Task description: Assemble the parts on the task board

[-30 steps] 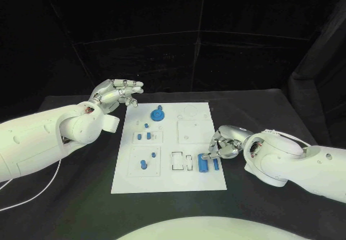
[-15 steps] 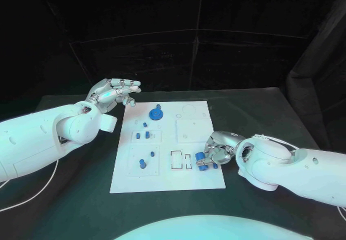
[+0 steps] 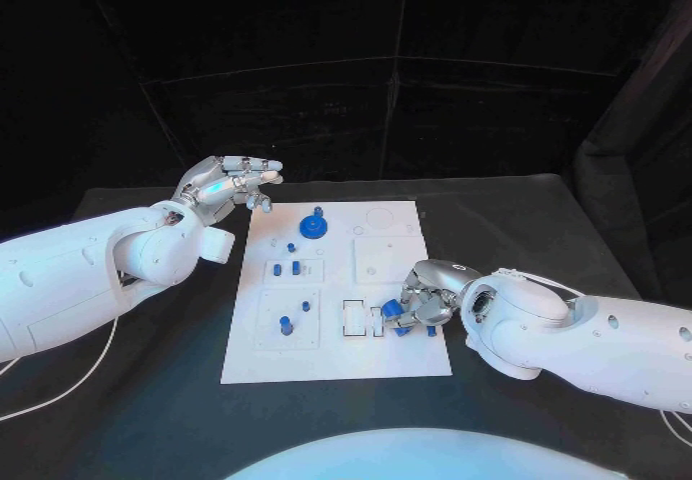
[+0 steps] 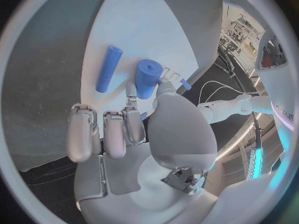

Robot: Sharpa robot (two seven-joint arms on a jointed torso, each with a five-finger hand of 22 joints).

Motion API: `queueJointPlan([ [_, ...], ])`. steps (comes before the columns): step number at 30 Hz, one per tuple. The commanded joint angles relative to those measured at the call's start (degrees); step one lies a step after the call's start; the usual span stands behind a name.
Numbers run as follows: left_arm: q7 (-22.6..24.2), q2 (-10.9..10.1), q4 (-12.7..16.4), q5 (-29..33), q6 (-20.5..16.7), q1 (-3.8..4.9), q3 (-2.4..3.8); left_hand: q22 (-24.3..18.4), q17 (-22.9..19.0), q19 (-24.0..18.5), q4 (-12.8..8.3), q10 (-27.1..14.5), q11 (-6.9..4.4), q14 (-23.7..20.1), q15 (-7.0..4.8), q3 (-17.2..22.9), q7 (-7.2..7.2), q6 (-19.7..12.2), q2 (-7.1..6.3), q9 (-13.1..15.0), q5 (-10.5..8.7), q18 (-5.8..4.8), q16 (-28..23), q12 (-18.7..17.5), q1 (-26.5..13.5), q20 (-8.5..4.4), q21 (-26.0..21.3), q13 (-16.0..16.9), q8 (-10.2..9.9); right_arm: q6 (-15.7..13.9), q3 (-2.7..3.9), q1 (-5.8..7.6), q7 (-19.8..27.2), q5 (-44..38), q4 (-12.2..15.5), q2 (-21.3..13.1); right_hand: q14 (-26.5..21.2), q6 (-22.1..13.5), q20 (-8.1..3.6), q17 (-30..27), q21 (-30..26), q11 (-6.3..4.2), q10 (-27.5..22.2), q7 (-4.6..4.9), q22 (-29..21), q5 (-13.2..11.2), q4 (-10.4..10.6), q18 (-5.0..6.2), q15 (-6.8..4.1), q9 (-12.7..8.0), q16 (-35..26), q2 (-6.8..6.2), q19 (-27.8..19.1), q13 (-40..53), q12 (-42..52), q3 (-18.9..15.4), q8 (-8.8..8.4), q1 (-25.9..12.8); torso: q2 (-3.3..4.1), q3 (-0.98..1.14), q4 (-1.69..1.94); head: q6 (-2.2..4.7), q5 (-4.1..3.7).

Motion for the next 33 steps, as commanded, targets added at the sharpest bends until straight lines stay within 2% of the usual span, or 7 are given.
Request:
queueJointPlan([
  [1,0.1,-0.1,0.1,0.1,0.9,0.07,0.04,-0.1,0.0,-0.3,-0.4,-0.5,-0.1,-0.4,-0.15,0.0,0.1,-0.3,0.0,0.0,0.16,0.78,0.0,0.3,0.4,0.01,-0.2,0.0,0.2,-0.7,-0.38,-0.48,-1.4,1.7,-0.4,-0.2,4.3,-0.1,-0.19,6.3,0.3,-0.21,0.8,-0.37,1.0,3.1,-0.1,-1.09,-0.51,0.4,0.3,1.53,1.0,4.3,0.4,0.4,0.18,1.4,-0.05,-0.05,0.03,-0.04,0.02],
  [3,0.1,-0.2,0.2,0.1,0.9,0.07,0.04,-0.1,0.0,-0.3,-0.4,-0.5,-0.1,-0.4,-0.15,0.0,0.1,-0.3,0.0,0.0,0.16,0.78,0.0,0.3,0.4,0.01,-0.2,0.0,0.2,-2.0,-0.38,-0.51,-1.2,2.9,0.0,-0.6,4.3,0.2,-0.24,6.5,0.4,-0.32,0.9,-0.49,1.2,5.7,-0.2,-1.12,-0.59,0.7,0.4,2.32,1.1,4.6,0.5,0.5,0.45,1.8,-0.02,-0.03,0.05,0.0,0.23],
  [6,0.0,-0.2,0.2,0.1,0.8,0.07,0.04,-0.1,0.0,-0.3,-0.4,-0.5,-0.1,-0.4,-0.15,0.0,0.1,-0.3,0.0,0.0,0.16,0.78,0.0,0.3,0.4,0.01,-0.2,0.0,0.2,-5.4,-0.35,-0.52,-0.4,5.2,1.3,-1.8,4.3,0.4,-0.32,6.6,0.4,-0.4,1.0,-0.59,1.2,6.9,-0.2,-1.12,-0.65,0.9,0.4,2.86,1.1,4.7,0.5,0.5,0.62,2.1,-0.1,-0.03,0.1,-0.09,0.54],
  [10,0.0,-0.2,0.2,0.1,0.8,0.07,0.04,-0.1,0.0,-0.3,-0.4,-0.5,-0.1,-0.4,-0.15,0.0,0.1,-0.3,0.0,0.0,0.16,0.78,0.0,0.3,0.4,0.01,-0.2,0.0,0.2,-9.3,-0.32,-0.49,0.9,7.0,3.0,-3.1,4.3,0.3,-0.42,6.6,0.4,-0.5,0.9,-0.68,1.2,8.2,-0.6,-1.11,-0.74,1.0,0.4,3.23,1.1,4.6,0.4,0.6,0.66,2.9,-0.18,-0.25,0.18,0.03,0.48],
  [13,0.0,-0.2,0.2,0.1,0.8,0.08,0.04,-0.1,-0.1,-0.3,-0.4,-0.5,-0.1,-0.5,-0.15,0.0,0.11,-0.3,0.01,0.0,0.17,0.78,0.0,0.4,0.4,0.01,-0.2,0.0,0.3,-10.8,-0.29,-0.45,1.6,8.5,4.0,-3.5,4.4,0.4,-0.45,6.7,0.5,-0.53,1.0,-0.7,1.5,8.5,-0.6,-1.16,-0.77,1.1,0.4,3.52,1.2,4.8,0.5,0.7,0.7,3.0,-0.22,-0.26,0.24,0.03,0.63],
  [27,-0.1,0.0,0.3,0.0,0.9,0.08,0.04,-0.1,0.2,-0.3,-0.4,-0.5,-0.09,-0.4,-0.15,0.0,0.12,-0.3,0.02,0.0,0.16,0.78,0.2,0.4,0.4,0.01,-0.2,0.0,0.3,-11.2,-0.22,-0.35,2.9,11.5,4.9,-0.2,4.3,1.1,-0.55,6.7,0.5,-0.7,0.9,-0.95,1.5,8.6,0.0,-1.16,-0.9,1.6,0.4,4.12,1.2,4.5,0.0,0.2,1.15,2.3,-0.09,-0.23,0.21,0.21,1.21],
  [33,-0.1,0.2,0.3,0.0,0.9,0.09,0.04,-0.1,0.2,-0.3,-0.4,-0.5,-0.09,-0.4,-0.15,0.0,0.12,-0.3,0.02,0.0,0.16,0.78,0.2,0.4,0.4,0.01,-0.2,0.0,0.3,-8.3,-0.21,-0.28,0.7,11.6,3.4,2.1,4.3,2.5,-0.81,6.7,0.7,-1.22,1.2,-1.6,1.9,3.8,0.7,-1.25,-1.29,2.6,0.4,5.31,1.4,4.7,-0.1,-1.5,1.93,-1.1,-0.12,-0.29,0.25,0.08,1.35],
])
